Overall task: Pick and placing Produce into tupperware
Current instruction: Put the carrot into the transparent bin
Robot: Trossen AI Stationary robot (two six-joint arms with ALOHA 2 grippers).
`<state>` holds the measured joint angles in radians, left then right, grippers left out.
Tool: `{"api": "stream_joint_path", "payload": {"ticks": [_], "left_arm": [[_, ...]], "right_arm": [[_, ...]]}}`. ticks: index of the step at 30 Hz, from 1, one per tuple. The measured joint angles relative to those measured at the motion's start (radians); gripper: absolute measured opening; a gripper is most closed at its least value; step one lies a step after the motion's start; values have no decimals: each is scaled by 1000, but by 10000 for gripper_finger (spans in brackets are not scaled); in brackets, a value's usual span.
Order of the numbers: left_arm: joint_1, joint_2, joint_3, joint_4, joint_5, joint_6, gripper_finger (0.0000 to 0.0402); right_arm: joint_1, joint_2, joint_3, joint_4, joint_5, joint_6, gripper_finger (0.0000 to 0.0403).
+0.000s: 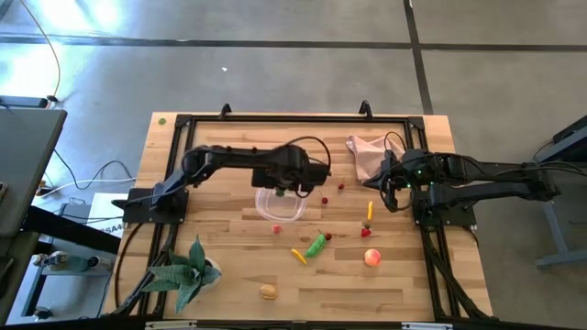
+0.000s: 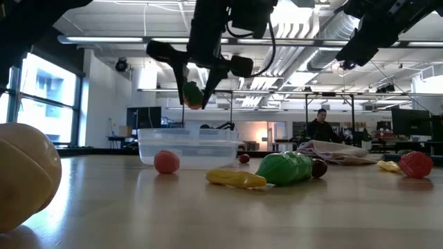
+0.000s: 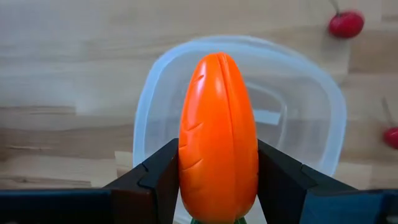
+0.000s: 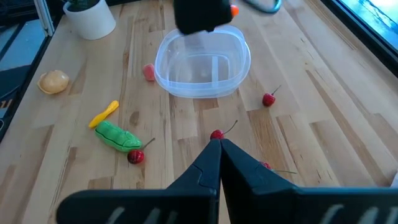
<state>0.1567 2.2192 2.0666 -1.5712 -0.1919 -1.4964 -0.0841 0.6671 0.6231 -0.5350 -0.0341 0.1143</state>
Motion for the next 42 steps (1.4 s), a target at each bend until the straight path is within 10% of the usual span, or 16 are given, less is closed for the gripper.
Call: {"api": "stream_joint_path", "payload": {"ticks": [42], "left_arm": [[-20,185,0,136,-16,-26,166]], "right_arm": [[0,1,0,-1,0,0,0]]}}
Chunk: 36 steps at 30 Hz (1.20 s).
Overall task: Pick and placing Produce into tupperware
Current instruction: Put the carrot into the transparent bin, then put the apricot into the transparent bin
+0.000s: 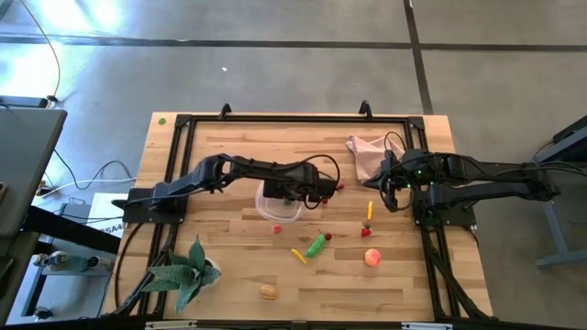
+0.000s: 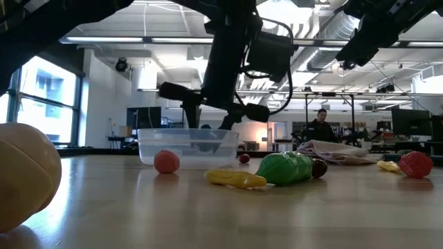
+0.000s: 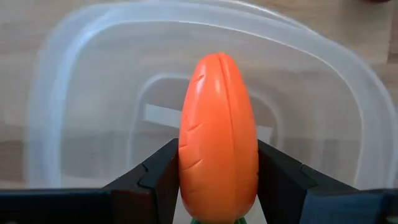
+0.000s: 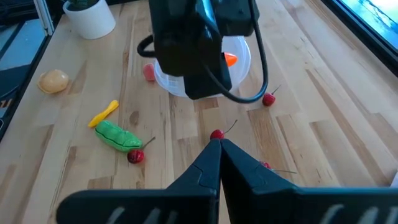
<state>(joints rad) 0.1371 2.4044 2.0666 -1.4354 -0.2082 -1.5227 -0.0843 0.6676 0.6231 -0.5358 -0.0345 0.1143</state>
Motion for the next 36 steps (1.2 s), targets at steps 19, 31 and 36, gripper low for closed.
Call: {"api": "stream_joint_path", "payload": {"ticks": [19,31,36], "left_arm": [[1,1,0,-16,-9,9,251],[1,-4,122,-132,-14,20,284],[0,-39,162,-134,4,111,277]], "right_arm": [[0,-1,0,0,0,0,0],[0,-1,0,0,0,-2,0],[0,0,0,1,0,-2,0]]}}
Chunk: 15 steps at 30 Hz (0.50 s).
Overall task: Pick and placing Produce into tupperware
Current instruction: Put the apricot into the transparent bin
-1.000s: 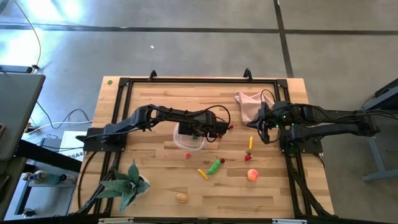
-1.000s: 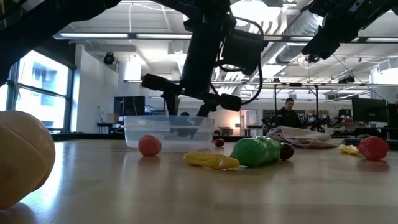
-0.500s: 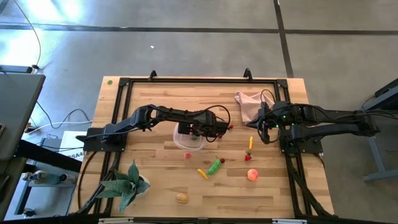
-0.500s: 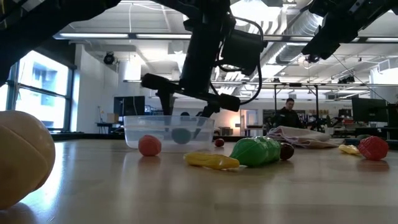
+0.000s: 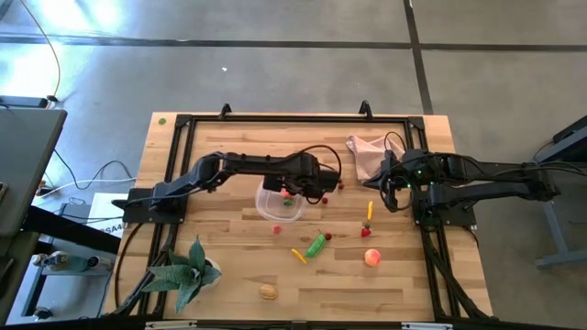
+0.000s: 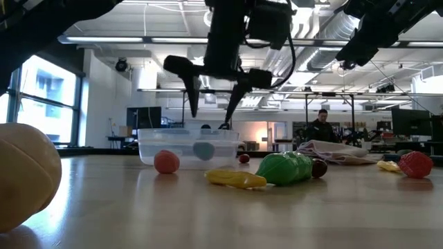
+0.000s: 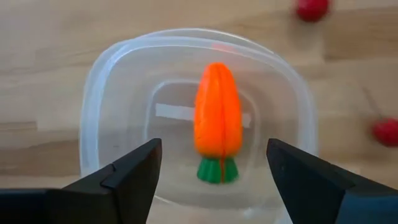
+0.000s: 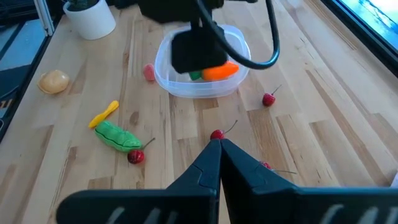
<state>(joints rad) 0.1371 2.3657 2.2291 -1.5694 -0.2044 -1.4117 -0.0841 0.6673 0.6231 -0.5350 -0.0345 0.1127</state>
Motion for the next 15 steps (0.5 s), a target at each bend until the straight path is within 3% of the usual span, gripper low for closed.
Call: {"api": "stream_joint_path", "payload": {"ticks": [3,10,15], "left_arm": [[0,-13,15,-4,24,152,274],[0,-34,16,-2,80,727,261],[-2,-34,16,-1,80,956,245]], "right_arm": [[0,0,0,0,0,2,0],[0,0,0,-1,0,0,0],[0,0,0,0,0,0,0]]}}
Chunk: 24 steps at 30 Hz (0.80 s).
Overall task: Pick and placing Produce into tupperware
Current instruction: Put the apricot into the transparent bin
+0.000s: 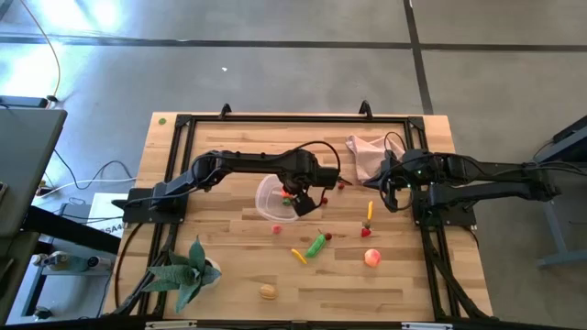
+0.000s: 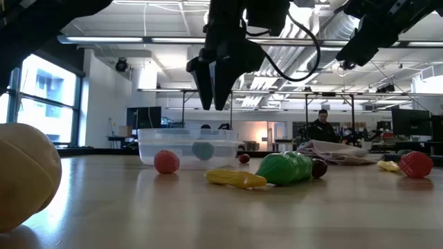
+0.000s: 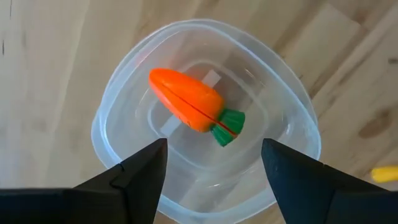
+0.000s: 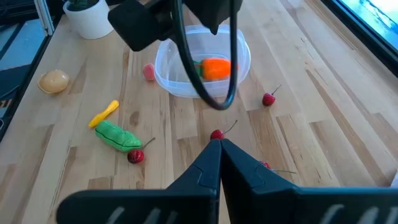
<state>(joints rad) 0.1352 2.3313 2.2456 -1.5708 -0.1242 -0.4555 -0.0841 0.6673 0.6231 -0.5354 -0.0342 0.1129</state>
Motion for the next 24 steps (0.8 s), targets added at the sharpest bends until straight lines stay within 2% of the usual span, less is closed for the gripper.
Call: {"api": "stream_joint_path", "payload": {"ticks": [6,16,20,24], "left_arm": [[2,0,0,60,0,173,224],[-2,-7,-1,148,-15,260,188],[-14,-92,-2,158,50,322,172],[-27,-199,-1,156,39,329,162]], "right_arm": [[0,0,0,0,0,2,0],[0,0,0,0,0,1,0],[0,0,0,0,0,1,0],[0,0,0,0,0,0,0]]}}
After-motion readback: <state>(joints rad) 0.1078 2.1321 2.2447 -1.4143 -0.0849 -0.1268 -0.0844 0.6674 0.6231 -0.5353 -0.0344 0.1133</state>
